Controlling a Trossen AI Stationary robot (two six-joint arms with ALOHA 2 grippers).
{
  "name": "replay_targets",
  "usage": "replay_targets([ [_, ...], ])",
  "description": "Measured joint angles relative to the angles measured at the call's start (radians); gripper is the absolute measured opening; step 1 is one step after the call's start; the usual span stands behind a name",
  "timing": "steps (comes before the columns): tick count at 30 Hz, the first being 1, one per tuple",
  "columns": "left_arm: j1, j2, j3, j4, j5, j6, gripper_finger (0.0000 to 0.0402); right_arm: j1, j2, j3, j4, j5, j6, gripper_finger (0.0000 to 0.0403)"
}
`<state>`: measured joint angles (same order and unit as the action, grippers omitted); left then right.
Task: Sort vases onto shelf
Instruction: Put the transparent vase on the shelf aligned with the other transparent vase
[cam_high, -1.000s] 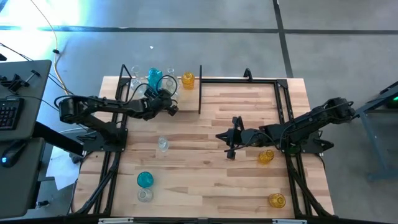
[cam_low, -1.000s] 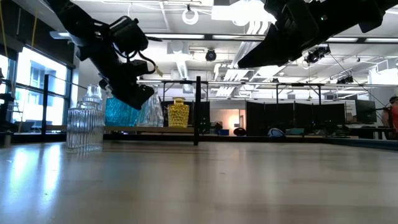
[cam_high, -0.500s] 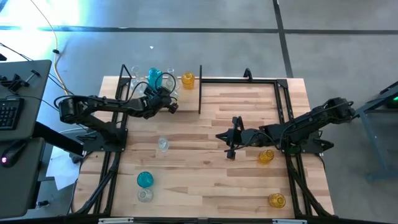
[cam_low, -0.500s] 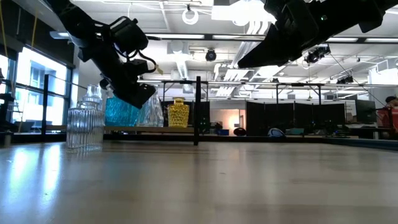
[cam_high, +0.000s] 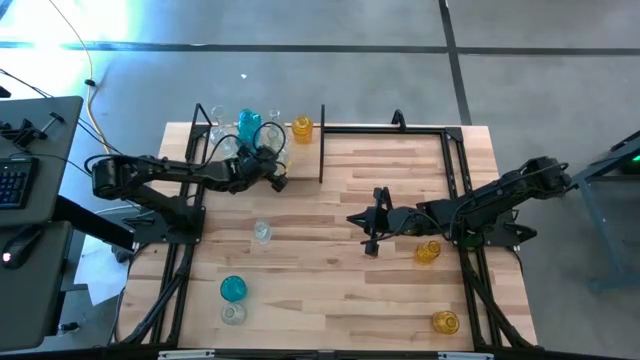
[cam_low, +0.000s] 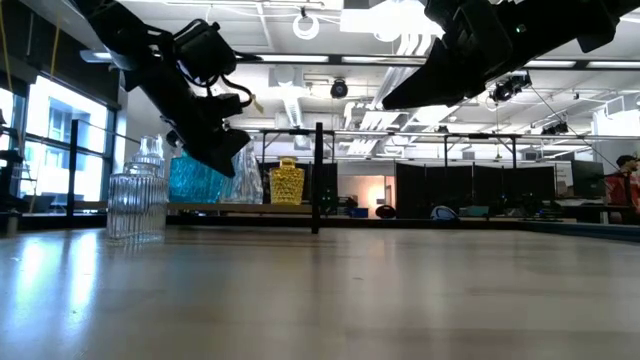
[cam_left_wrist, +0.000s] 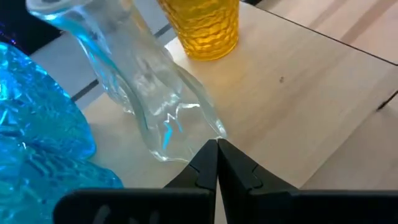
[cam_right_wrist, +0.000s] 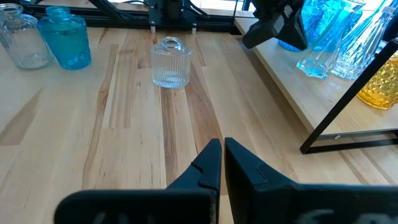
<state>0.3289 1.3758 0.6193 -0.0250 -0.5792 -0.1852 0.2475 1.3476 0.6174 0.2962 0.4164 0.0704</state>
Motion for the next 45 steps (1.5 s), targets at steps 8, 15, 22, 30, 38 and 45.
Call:
replay_targets([
  [8,0.033,0.000,0.000,0.003,0.001,-0.013,0.0000,0.000,0.000,0.000,0.000,0.000,0.000,0.0002],
  [15,0.045,0.000,0.000,0.027,0.000,0.003,0.0000,0.000,0.000,0.000,0.000,0.000,0.000,0.0002],
  [22,0.045,0.000,0.000,0.031,-0.007,0.005,0.0000,0.000,0.000,0.000,0.000,0.000,0.000,0.0002],
  [30,0.067,0.000,0.000,0.032,-0.007,0.005,0.0000,0.000,0.000,0.000,0.000,0.000,0.000,0.0002],
  [38,0.070,0.000,0.000,0.064,-0.009,0.023,0.0000,0.000,0.000,0.000,0.000,0.000,0.000,0.0002],
  [45,0.071,0.000,0.000,0.077,-0.027,0.033,0.0000,0.000,0.000,0.000,0.000,0.000,0.000,0.0002],
])
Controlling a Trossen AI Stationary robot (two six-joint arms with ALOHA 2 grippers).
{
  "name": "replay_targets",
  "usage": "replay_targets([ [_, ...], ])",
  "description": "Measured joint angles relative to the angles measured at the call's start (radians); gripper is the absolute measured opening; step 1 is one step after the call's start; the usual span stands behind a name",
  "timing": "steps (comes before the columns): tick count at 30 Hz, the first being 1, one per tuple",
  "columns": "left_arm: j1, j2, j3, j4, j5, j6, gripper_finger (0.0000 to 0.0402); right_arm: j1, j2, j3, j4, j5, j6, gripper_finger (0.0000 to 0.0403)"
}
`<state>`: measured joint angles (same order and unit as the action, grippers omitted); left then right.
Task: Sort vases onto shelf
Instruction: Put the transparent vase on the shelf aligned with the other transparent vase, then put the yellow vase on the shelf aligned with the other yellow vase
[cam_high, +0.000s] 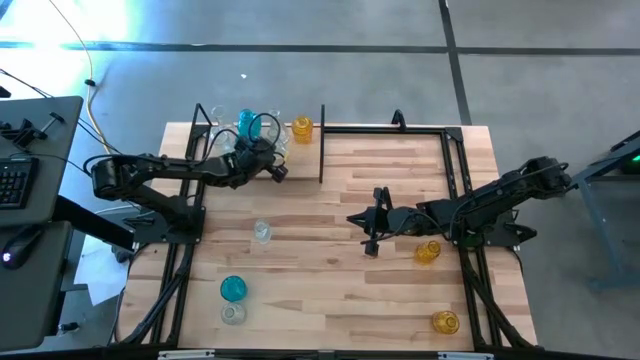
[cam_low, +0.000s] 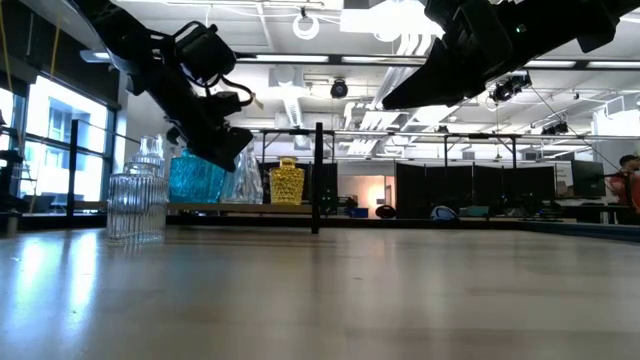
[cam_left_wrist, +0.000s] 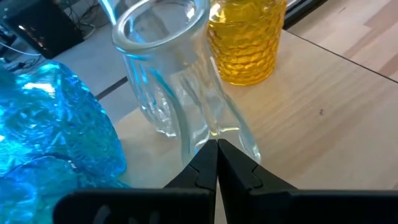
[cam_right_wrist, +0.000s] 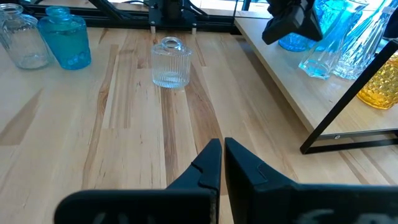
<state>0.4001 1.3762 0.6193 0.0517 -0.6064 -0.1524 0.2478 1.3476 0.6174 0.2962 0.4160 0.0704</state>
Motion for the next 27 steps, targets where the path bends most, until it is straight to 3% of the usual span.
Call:
replay_targets([
  [11,-0.030,-0.017,0.000,-0.002,-0.008,0.007,0.0000,0.000,0.000,0.000,0.000,0.000,0.000,0.0002],
  [27,-0.377,-0.123,-0.001,0.055,-0.009,-0.034,0.0000,0.048,-0.002,0.002,-0.034,-0.017,-0.027,0.0002],
])
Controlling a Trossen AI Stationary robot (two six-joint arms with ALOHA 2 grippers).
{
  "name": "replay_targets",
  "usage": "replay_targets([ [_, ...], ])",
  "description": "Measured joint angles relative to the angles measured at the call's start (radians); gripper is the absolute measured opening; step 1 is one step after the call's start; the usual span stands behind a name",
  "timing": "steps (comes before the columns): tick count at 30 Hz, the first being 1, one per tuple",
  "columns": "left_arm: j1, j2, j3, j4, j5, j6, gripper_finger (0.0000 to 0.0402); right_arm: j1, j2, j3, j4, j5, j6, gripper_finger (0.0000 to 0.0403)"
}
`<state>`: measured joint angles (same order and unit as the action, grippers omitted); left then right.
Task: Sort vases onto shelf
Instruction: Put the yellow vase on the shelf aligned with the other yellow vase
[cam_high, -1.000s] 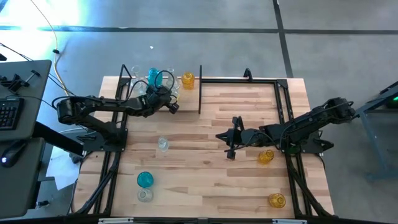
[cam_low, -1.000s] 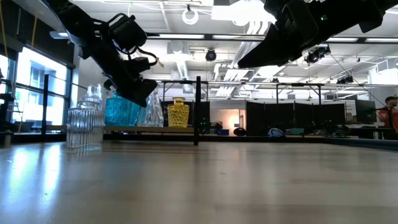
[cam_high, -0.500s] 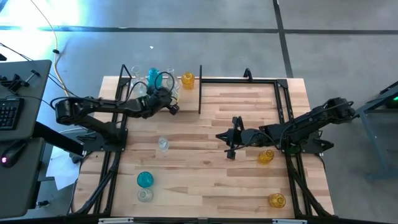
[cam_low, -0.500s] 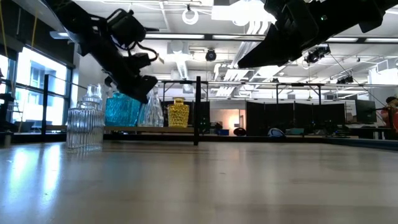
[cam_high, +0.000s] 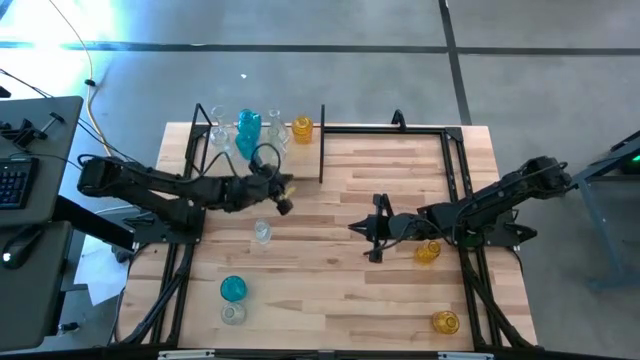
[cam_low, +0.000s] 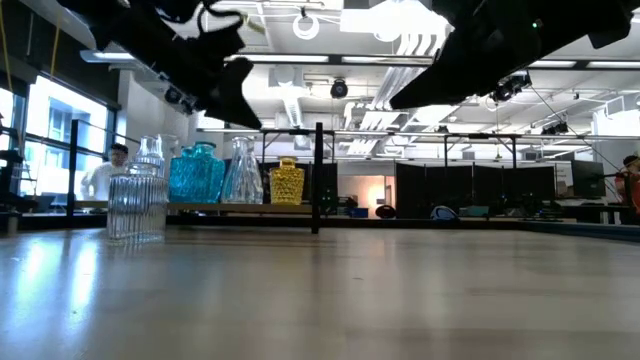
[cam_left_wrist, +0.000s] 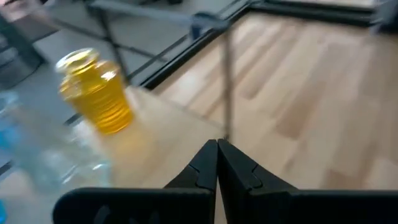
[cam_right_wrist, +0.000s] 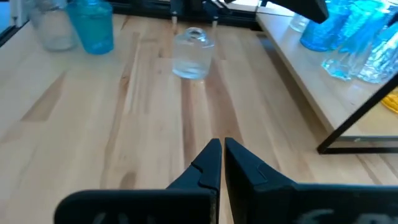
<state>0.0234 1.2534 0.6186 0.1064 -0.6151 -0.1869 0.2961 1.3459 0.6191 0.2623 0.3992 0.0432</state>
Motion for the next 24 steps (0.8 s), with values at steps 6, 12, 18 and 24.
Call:
replay_targets([
  [6,-0.096,0.001,0.000,0.103,0.017,0.055,0.0000,0.059,-0.047,0.069,-0.186,0.003,0.050,0.0002],
  [12,-0.141,0.001,-0.002,0.158,0.092,0.103,0.0000,0.140,-0.066,0.202,-0.551,0.035,0.220,0.0002],
  [18,-0.149,0.002,-0.155,0.526,0.232,0.142,0.0000,0.236,-0.062,0.344,-0.969,0.052,0.568,0.0005],
  [24,-0.133,-0.008,-0.238,0.704,0.323,0.147,0.0000,0.348,-0.062,0.451,-1.284,0.025,0.926,0.0045],
])
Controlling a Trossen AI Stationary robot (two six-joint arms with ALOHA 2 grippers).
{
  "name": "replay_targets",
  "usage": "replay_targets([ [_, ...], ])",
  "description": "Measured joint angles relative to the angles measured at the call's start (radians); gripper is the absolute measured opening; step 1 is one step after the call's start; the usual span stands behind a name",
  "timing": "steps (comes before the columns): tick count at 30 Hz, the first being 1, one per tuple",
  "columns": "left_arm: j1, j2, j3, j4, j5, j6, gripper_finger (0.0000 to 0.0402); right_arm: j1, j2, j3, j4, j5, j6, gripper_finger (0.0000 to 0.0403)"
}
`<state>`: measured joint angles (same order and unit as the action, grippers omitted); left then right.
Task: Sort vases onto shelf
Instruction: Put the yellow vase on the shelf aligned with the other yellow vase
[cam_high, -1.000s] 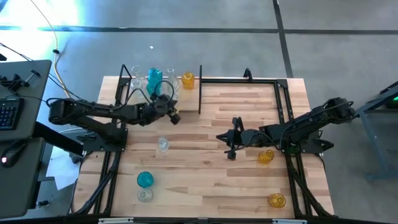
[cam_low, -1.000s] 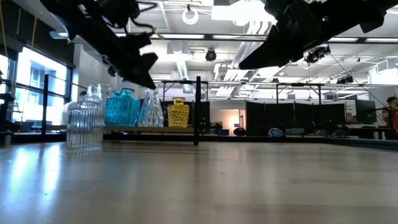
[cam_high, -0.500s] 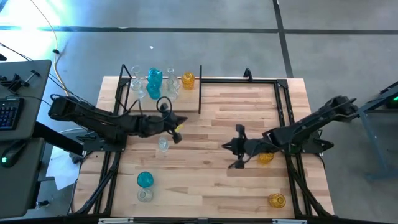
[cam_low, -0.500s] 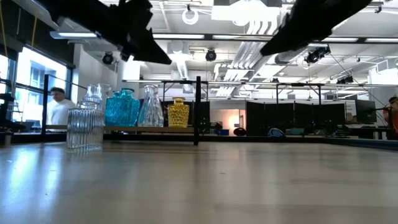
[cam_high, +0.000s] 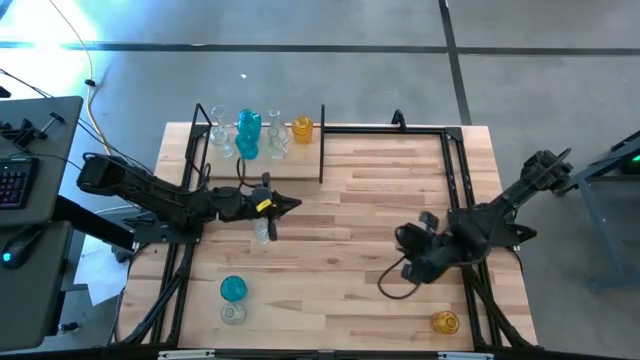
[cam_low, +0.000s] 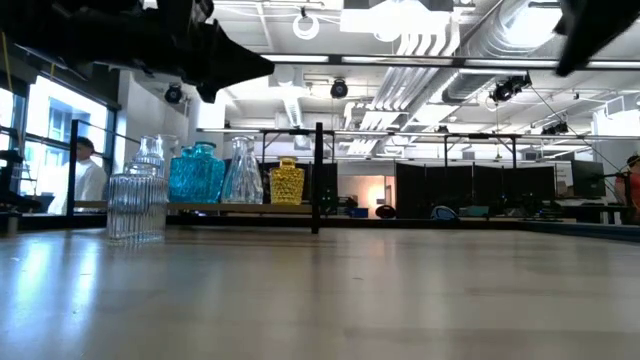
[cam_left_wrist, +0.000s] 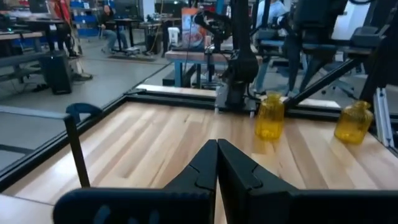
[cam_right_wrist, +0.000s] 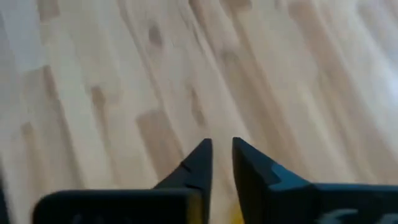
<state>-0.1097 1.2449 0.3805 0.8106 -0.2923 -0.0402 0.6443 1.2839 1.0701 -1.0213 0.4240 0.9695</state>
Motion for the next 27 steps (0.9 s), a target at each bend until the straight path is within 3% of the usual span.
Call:
replay_targets([
  [9,0.000,-0.001,0.000,-0.002,0.003,0.000,0.0000,0.145,0.005,0.020,-0.299,-0.108,0.544,0.0179],
  [15,0.000,-0.001,0.000,-0.004,0.003,-0.007,0.0000,0.179,0.006,-0.006,-0.408,-0.156,0.780,0.0257],
  [19,-0.002,-0.001,0.000,-0.005,0.003,-0.009,0.0000,0.184,0.007,-0.091,-0.342,-0.178,0.832,0.0279],
  [27,-0.002,0.000,0.000,-0.007,0.003,-0.037,0.0000,0.184,0.007,-0.200,-0.275,-0.136,0.924,0.0281],
])
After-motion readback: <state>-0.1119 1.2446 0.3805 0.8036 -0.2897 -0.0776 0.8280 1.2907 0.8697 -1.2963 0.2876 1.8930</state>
